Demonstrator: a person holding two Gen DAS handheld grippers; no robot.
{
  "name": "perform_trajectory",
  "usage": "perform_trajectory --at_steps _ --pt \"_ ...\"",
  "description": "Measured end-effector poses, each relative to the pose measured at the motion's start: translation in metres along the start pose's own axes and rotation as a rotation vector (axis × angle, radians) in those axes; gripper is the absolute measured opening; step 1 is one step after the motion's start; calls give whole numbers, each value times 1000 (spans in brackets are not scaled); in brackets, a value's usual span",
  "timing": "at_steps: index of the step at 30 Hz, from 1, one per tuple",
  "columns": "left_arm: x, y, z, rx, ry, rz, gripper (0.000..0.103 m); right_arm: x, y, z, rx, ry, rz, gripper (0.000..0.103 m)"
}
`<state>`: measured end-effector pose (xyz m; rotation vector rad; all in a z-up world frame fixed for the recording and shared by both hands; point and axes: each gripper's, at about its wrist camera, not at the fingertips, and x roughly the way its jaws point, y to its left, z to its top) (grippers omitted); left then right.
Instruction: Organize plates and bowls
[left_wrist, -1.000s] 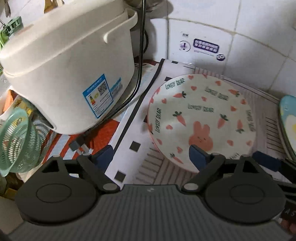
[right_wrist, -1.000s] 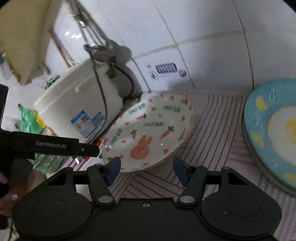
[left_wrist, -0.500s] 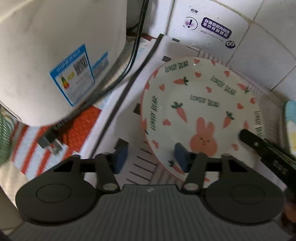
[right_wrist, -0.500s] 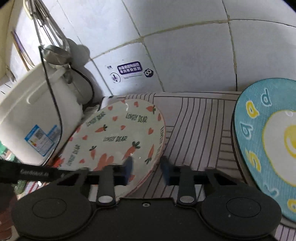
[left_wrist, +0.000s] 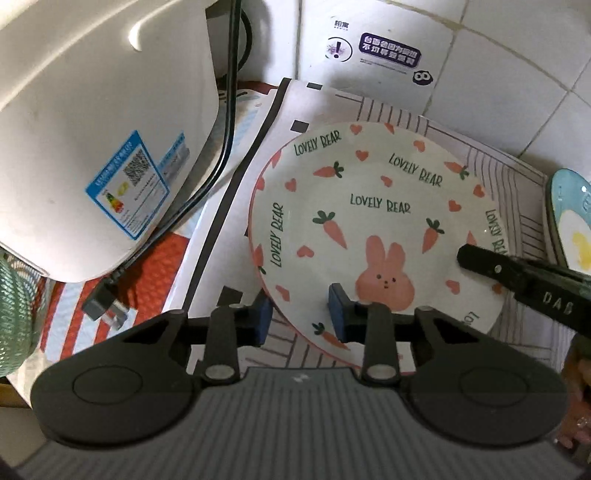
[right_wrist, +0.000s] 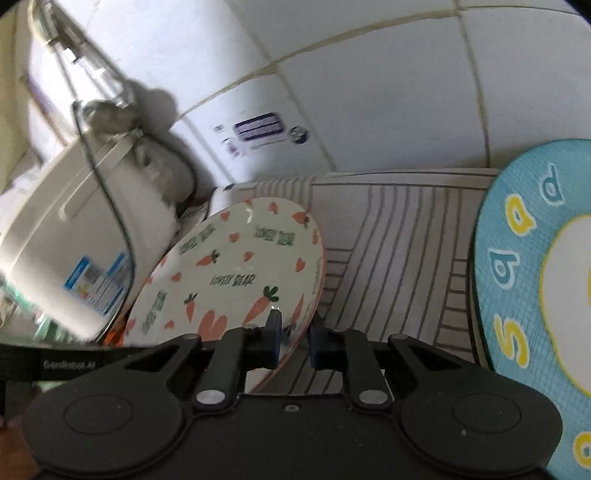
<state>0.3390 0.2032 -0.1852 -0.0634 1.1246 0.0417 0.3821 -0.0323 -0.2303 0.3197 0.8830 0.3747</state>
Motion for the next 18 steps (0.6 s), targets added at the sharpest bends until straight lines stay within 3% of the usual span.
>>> perform_trajectory --at_steps 9,18 --pt "-36 -15 -17 112 -54 38 30 -31 6 -21 -20 -15 47 23" --pt "-59 -67 -5 225 -121 -53 30 -97 -12 -29 18 -140 -13 25"
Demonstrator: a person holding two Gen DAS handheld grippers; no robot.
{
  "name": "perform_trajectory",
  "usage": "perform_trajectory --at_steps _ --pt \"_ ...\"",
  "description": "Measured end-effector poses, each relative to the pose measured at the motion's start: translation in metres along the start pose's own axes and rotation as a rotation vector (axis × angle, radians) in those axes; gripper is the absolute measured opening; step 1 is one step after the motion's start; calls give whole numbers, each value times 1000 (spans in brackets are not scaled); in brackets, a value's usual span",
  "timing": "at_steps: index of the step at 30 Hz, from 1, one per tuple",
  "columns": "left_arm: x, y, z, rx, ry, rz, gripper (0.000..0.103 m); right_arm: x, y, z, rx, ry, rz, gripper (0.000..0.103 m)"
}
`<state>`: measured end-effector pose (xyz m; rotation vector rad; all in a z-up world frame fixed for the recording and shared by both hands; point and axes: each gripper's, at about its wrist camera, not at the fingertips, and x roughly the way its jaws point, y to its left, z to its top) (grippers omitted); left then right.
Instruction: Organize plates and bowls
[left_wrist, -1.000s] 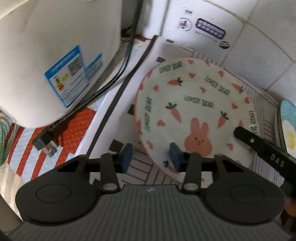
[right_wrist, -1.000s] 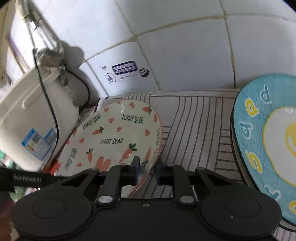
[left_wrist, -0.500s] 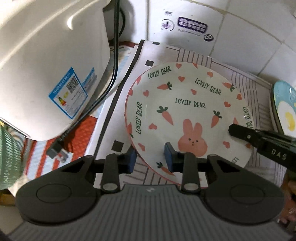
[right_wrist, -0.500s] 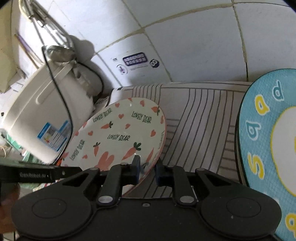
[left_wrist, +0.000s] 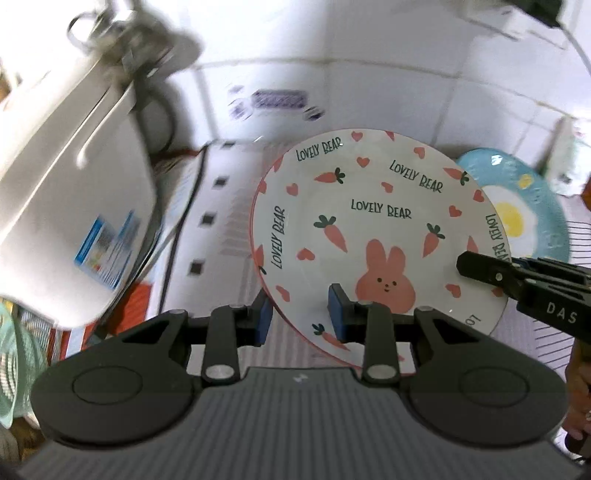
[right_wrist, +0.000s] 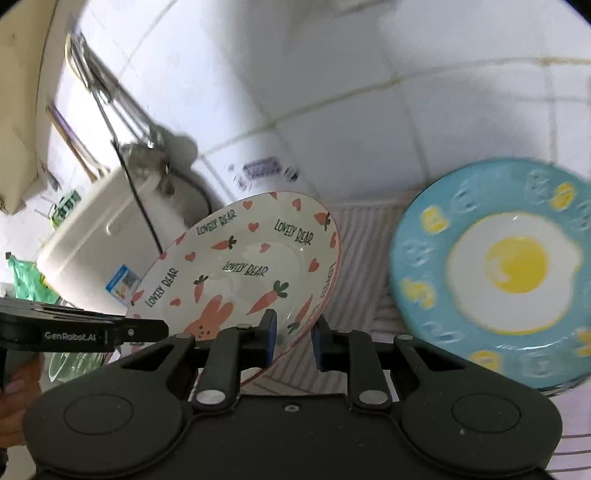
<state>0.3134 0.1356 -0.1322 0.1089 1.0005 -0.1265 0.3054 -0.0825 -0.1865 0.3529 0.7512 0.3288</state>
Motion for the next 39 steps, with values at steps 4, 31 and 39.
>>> perform_trajectory --at_steps 4,31,39 --pt "-6 -29 14 47 -12 -55 31 -26 -17 5 32 -45 13 25" --pt "50 -153 48 85 210 -233 30 -107 -135 10 174 -38 -211 26" --pt "61 -156 49 48 240 -182 31 -91 -145 15 149 8 -188 26"
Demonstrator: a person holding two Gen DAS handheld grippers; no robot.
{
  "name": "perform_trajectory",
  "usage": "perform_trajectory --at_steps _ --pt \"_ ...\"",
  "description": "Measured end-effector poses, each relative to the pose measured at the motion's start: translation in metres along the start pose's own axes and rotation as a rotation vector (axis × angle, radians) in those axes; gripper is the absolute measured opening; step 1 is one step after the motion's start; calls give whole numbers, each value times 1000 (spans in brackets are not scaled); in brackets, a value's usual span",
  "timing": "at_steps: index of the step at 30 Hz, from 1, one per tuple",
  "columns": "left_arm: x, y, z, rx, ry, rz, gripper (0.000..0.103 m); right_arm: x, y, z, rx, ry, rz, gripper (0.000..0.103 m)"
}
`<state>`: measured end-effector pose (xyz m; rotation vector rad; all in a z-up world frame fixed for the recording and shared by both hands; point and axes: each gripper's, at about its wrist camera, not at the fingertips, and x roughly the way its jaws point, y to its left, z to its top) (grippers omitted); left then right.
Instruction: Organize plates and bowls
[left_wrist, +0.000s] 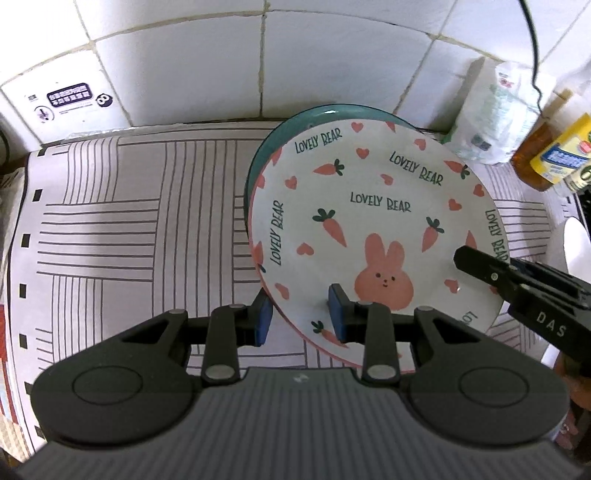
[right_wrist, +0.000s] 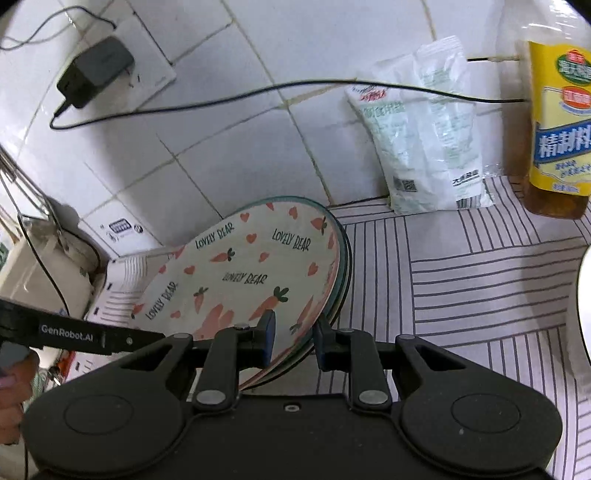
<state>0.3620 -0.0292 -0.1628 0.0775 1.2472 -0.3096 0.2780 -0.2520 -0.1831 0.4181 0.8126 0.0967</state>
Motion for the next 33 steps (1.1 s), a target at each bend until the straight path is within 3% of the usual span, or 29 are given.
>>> perform_trajectory --at_steps 11,15,19,28,33 --pt "11 0 12 -29 91 24 31 13 26 15 -107 110 -129 27" --pt "12 -8 10 -26 88 57 31 20 37 16 -130 154 -213 34" --pt "13 -14 11 -9 80 99 32 23 44 10 -189 140 -269 40" --pt "9 -26 7 24 42 163 31 27 40 4 -185 96 -265 43" --pt "-25 -41 -11 113 -7 149 32 -18 48 3 -202 55 -273 49"
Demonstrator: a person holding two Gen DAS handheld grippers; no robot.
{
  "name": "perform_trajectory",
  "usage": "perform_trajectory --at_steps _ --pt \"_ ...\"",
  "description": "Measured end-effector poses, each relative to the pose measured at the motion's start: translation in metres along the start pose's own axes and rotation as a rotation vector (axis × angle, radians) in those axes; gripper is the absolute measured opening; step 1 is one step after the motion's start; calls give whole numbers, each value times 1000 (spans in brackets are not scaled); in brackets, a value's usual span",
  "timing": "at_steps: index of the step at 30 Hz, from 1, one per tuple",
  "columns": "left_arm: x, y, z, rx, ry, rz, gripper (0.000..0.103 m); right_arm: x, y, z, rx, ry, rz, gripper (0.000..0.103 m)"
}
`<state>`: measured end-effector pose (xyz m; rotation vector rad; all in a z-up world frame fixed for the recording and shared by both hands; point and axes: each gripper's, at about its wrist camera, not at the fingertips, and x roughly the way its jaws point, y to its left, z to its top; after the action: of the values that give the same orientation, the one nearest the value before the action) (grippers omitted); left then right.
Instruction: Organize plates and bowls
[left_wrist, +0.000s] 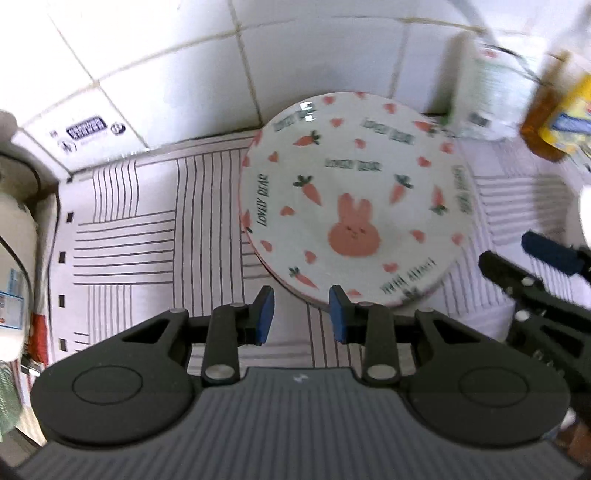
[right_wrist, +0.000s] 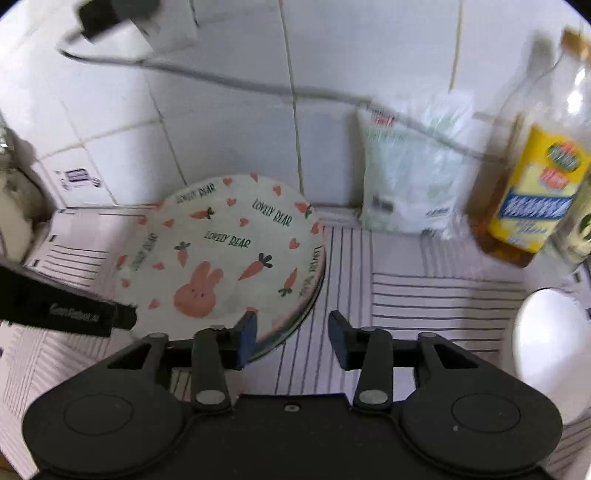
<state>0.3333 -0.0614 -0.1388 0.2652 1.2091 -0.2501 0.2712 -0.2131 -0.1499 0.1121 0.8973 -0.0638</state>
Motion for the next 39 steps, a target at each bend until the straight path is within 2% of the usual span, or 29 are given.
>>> perform_trajectory --at_steps 7,11,14,18,21,23,25,29,32,39 --pt "-52 -27 -37 60 -18 -14 36 -69 -27 -20 82 -33 32 49" --pt "-77 -45 -60 104 -20 11 47 -101 -37 -35 86 -36 24 53" --pt "-92 -57 -75 127 -13 18 53 -122 -45 -48 111 -50 46 64" --pt "-109 -72 -91 149 -15 18 61 -146 -54 -61 131 -58 39 65" --pt "-120 -81 -100 160 -22 5 66 -165 -57 -73 39 -103 24 70" --pt "-127 -89 -105 174 -33 5 70 -172 -58 -83 -51 -148 3 71" --pt "-133 -95 -110 184 -42 2 72 -178 -61 -90 -100 -156 -22 72" --pt "-141 -109 -117 194 -50 -10 76 -191 -68 -103 -120 -174 -17 77" --pt "-141 -116 -120 175 -59 -14 78 -200 -70 -113 -155 -196 -7 94" --pt "-133 -129 -119 125 -92 3 78 -199 -77 -135 -205 -199 27 94"
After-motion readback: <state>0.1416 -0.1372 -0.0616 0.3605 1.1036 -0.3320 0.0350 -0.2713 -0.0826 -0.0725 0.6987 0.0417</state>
